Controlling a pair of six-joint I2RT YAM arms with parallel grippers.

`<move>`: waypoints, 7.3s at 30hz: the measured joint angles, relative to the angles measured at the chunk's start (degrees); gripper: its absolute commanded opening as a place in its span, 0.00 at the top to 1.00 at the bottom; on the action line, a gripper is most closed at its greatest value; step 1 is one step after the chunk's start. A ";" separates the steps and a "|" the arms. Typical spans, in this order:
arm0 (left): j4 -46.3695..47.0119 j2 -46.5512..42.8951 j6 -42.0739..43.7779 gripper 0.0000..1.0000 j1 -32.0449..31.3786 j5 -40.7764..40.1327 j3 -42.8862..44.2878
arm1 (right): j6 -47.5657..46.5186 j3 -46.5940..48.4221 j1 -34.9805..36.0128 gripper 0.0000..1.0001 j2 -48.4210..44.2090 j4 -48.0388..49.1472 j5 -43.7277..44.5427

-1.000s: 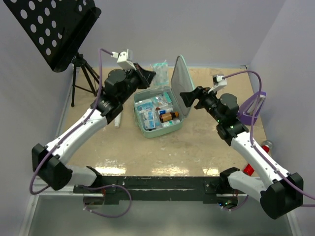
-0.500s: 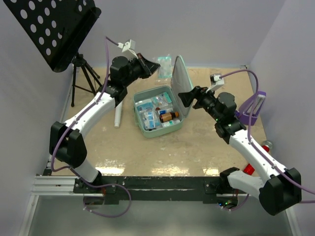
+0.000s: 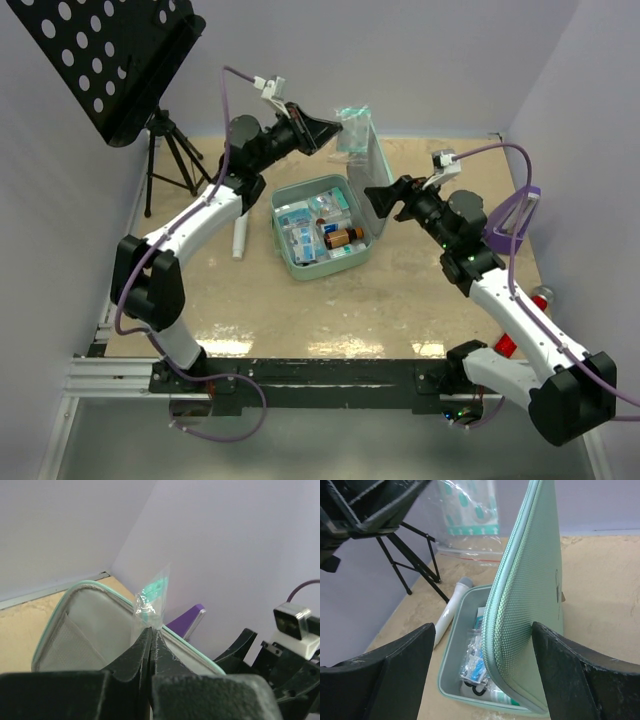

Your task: Organize the medicine kit

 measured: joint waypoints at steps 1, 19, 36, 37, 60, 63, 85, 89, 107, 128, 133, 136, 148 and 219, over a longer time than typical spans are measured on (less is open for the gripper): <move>1.09 0.76 0.94 1.00 0.00 1.11 0.00 | 0.00 0.00 0.00 0.18 -0.13 -0.02 -0.02; 34.01 9.09 9.70 1.00 0.55 16.39 -3.80 | 0.48 0.00 0.00 0.19 0.42 -0.61 -1.77; 44.59 26.32 -15.30 1.00 5.29 30.51 9.94 | 0.50 0.02 0.00 0.20 2.54 -1.03 -3.08; 44.68 26.29 -15.91 1.00 5.29 30.58 10.27 | 0.50 0.02 0.00 0.20 2.54 -1.03 -3.13; 44.98 26.21 -19.34 1.00 3.04 24.74 16.15 | 3.04 0.02 0.00 0.26 2.16 -0.81 -5.79; 44.94 26.29 -17.64 1.00 2.01 23.98 14.84 | 4.94 0.02 0.00 0.32 2.16 -0.22 -6.21; 45.05 28.72 -14.71 1.00 1.27 15.72 10.97 | 10.16 1.01 -1.99 0.35 2.86 -4.48 3.15; 45.03 30.36 -14.38 1.00 1.20 14.64 13.49 | 10.67 0.76 -3.17 0.29 2.86 -4.50 3.28; 45.09 41.18 -12.37 1.00 -3.85 10.99 34.49 | 10.88 -3.13 -5.92 0.18 0.48 -3.87 1.51; 45.18 44.22 -10.49 0.67 -5.68 10.64 29.83 | 10.88 -4.37 -6.43 0.17 0.13 -2.38 0.17; 45.09 44.06 -10.43 0.00 -4.85 10.75 26.47 | 10.88 -4.48 -6.45 0.17 0.13 -2.21 0.04; 44.89 42.93 -10.93 0.00 -4.22 10.73 24.15 | 10.86 -4.48 -6.47 0.16 0.13 -2.19 0.04; 42.12 -0.92 -8.31 0.00 4.04 5.60 -11.26 | 10.16 -4.81 -6.47 0.17 0.13 -1.46 0.59; -18.32 -29.07 -0.68 0.78 -2.97 0.61 -60.81 | -0.57 53.00 -0.98 0.49 74.18 -4.96 -5.79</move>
